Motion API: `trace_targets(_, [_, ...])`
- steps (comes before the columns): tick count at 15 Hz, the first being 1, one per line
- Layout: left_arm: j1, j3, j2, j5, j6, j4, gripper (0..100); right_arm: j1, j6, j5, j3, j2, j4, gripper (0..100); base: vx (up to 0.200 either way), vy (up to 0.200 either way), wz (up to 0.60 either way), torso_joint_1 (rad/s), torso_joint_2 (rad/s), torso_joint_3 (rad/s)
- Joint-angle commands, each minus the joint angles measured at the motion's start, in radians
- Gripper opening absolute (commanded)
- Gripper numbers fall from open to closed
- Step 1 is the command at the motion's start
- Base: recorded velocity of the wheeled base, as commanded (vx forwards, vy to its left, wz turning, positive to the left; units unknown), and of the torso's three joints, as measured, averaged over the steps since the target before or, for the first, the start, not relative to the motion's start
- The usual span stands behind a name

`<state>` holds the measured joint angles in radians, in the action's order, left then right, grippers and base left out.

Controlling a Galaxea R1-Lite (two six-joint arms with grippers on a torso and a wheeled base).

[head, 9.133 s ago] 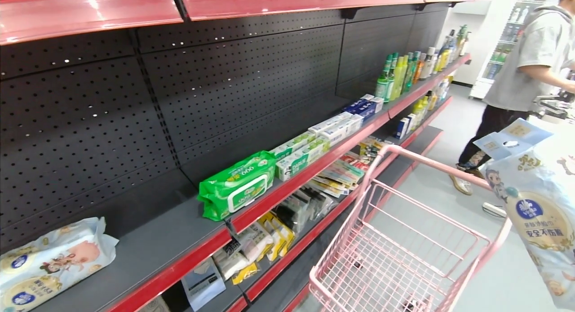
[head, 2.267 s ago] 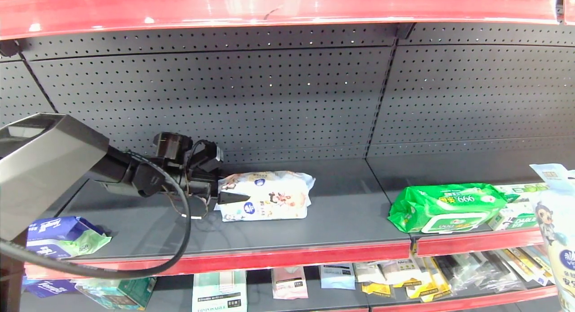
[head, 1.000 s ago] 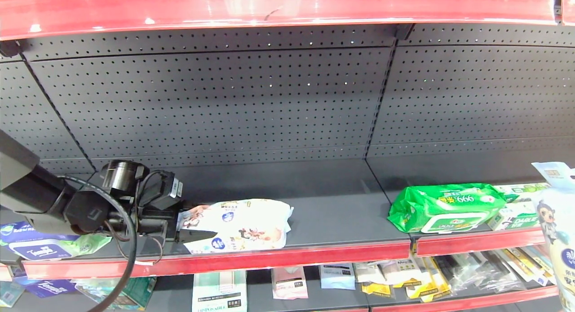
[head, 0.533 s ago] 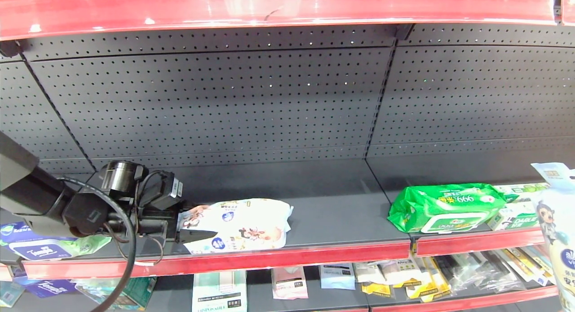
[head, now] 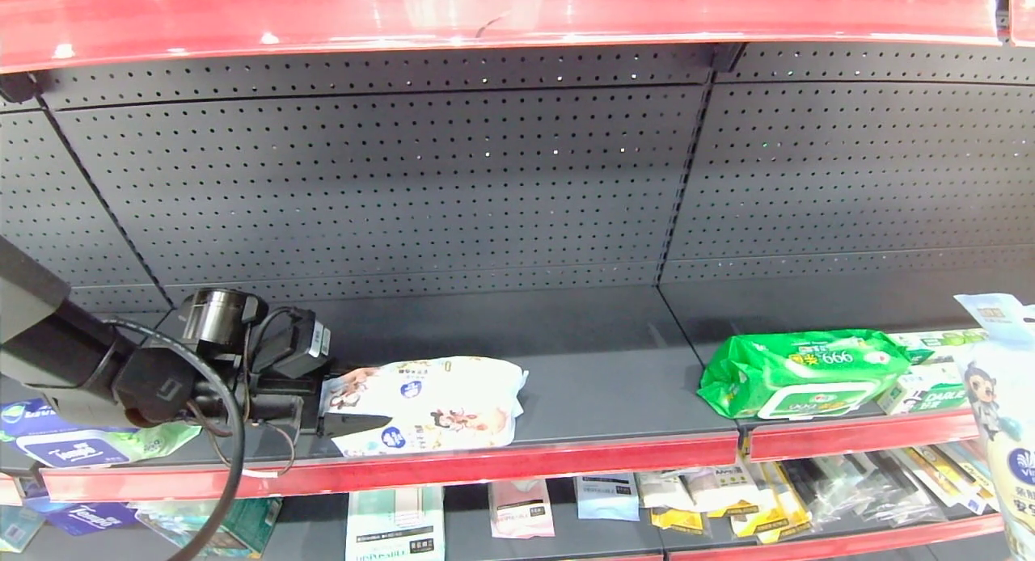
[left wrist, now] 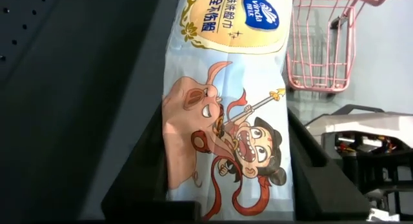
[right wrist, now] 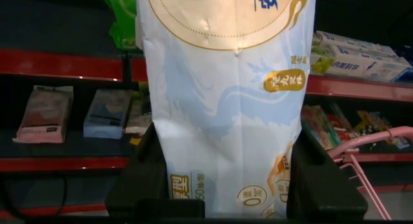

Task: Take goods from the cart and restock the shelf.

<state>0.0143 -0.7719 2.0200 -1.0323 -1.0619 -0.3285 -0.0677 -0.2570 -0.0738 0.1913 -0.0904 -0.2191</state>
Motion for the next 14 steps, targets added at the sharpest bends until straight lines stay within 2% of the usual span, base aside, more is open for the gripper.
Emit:
trace_targets(1, [0.001, 0.005, 0.003, 0.000, 0.002, -0.003, 100, 0.000, 0.001, 0.000, -0.001, -0.002, 0.000, 0, 0.000, 0.000, 0.00, 0.000, 0.00, 0.000])
trace_targets(6, [0.001, 0.003, -0.030, -0.029, 0.013, 0.000, 100, 0.000, -0.001, 0.000, -0.001, -0.002, 0.000, 0, 0.000, 0.000, 0.00, 0.000, 0.00, 0.000])
trace_targets(7, [0.000, -0.001, -0.050, -0.038, 0.031, 0.000, 100, 0.000, -0.001, 0.000, -0.003, -0.002, 0.000, 0, 0.000, 0.000, 0.00, 0.000, 0.00, 0.000])
trace_targets(9, [-0.002, 0.002, -0.109, -0.045, 0.106, 0.000, 100, 0.000, 0.001, 0.000, -0.003, -0.002, 0.000, 0, 0.000, 0.000, 0.00, 0.000, 0.00, 0.000])
trace_targets(10, [0.001, 0.000, -0.150, -0.049, 0.172, 0.000, 100, 0.000, 0.001, 0.000, -0.009, -0.002, -0.002, 0, 0.000, 0.000, 0.00, 0.000, 0.00, 0.000])
trace_targets(11, [0.004, -0.009, -0.168, -0.049, 0.212, -0.006, 100, 0.000, 0.001, 0.000, -0.015, -0.002, 0.000, 0, 0.000, 0.000, 0.00, 0.000, 0.00, 0.000])
trace_targets(12, [0.013, -0.024, -0.182, -0.049, 0.246, -0.012, 100, 0.000, 0.001, 0.000, -0.015, -0.002, 0.000, 0, 0.000, 0.000, 0.00, 0.000, 0.00, 0.000])
trace_targets(14, [0.010, -0.032, -0.190, -0.028, 0.290, -0.047, 100, 0.000, -0.002, 0.002, -0.016, -0.002, 0.000, 0, 0.000, 0.000, 0.00, 0.000, 0.00, 0.000])
